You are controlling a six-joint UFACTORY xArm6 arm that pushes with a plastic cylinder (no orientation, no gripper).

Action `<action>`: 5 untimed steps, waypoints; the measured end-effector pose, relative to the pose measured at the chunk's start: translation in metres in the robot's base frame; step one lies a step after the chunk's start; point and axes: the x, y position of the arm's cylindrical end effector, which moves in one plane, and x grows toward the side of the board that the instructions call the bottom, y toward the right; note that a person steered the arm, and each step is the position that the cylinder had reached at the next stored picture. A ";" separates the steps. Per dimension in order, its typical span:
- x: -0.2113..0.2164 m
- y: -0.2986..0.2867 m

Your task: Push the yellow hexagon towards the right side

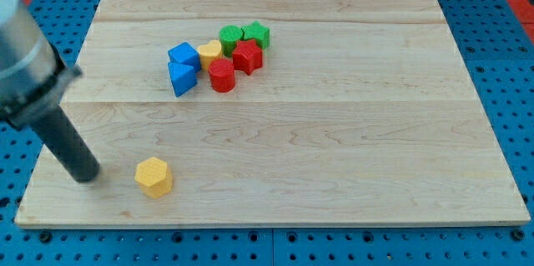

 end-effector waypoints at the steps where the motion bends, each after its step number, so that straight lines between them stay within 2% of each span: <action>1: 0.004 0.119; 2: -0.002 0.205; 3: -0.008 0.148; 4: -0.025 0.189; 5: -0.057 0.257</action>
